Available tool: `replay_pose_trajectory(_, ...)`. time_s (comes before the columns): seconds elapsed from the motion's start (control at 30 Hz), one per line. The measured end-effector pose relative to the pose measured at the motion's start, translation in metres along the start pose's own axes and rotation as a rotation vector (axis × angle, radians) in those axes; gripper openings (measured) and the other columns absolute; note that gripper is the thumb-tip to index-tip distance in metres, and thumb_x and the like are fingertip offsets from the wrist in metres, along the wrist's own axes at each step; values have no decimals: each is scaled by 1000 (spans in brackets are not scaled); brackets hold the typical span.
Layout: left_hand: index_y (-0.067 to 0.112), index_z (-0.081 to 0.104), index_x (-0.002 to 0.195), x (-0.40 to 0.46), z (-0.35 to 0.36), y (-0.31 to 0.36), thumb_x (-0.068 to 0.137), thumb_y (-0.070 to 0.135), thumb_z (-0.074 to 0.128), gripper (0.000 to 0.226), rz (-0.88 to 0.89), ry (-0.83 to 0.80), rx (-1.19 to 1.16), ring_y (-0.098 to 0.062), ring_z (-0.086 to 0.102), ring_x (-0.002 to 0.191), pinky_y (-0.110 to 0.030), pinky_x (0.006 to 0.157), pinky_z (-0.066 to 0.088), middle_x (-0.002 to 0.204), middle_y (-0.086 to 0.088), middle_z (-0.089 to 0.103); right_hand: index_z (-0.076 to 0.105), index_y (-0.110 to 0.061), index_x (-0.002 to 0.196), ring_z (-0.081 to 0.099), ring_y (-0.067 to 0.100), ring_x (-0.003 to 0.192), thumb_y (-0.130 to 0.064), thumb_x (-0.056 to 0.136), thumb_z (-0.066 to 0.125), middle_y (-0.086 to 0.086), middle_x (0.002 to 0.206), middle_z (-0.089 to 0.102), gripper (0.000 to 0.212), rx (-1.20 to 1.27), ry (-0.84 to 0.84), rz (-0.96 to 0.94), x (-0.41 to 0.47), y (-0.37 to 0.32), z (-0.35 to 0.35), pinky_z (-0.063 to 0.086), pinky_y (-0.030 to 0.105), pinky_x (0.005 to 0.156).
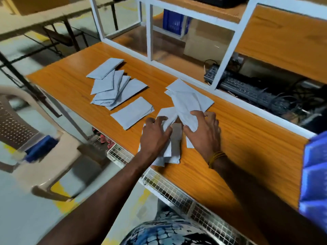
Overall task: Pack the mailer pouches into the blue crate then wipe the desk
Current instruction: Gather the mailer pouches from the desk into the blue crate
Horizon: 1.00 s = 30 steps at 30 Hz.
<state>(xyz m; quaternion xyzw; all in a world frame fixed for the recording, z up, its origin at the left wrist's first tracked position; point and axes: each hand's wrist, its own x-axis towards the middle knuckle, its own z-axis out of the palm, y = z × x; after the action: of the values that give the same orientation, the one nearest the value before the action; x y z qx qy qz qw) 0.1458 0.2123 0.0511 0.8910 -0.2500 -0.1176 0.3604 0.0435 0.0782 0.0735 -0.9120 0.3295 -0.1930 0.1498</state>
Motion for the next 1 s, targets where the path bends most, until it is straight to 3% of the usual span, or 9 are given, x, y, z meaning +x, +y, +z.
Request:
replay_pose_trajectory(0.13,35,49,135,-41,-1,19,93,56,50,47,89,-47,21,-35,49,122,-47,87,50,137,-8,41,54,-32,124,50,30,111,-45,79,66,5,123,46,49,-26,94,28,-43,8,-33,47,42,82)
replay_pose_trajectory(0.33,41,44,136,-94,-9,42,89,60,41,51,173,-128,-27,-31,48,125,-50,93,49,140,-4,38,56,-31,124,51,30,111,-45,78,67,4,119,47,49,-19,190,120,-93,24,-82,47,41,83)
replay_pose_trajectory(0.5,43,43,137,-129,11,87,89,57,41,50,255,-91,-103,-24,47,125,-42,89,46,138,1,38,57,-30,125,53,29,106,-52,77,56,5,118,47,52,-25,304,140,-116,50,-123,48,39,80)
replay_pose_trajectory(0.6,41,44,138,-143,36,115,94,53,46,46,287,-71,-139,-24,48,125,-36,85,44,137,1,38,57,-31,125,53,28,108,-51,78,58,4,120,46,51,4,336,160,-129,75,-148,49,39,84)
replay_pose_trajectory(0.73,38,43,140,-158,72,166,96,49,49,46,318,-70,-153,-27,45,125,-33,84,40,140,-3,37,56,-31,126,51,26,111,-48,79,64,5,121,45,51,-6,374,210,-147,122,-183,46,38,89)
replay_pose_trajectory(0.83,38,43,140,-169,99,215,95,47,52,46,332,-81,-163,-29,44,125,-38,86,44,143,-4,36,56,-30,126,51,29,111,-48,79,64,7,122,45,51,-34,426,266,-158,161,-211,44,40,91)
replay_pose_trajectory(1.0,36,46,138,-191,145,295,94,44,54,45,393,-106,-188,-29,44,123,-40,90,45,138,-3,39,56,-26,126,52,34,109,-54,78,54,10,121,46,55,-50,528,342,-172,224,-251,45,41,86)
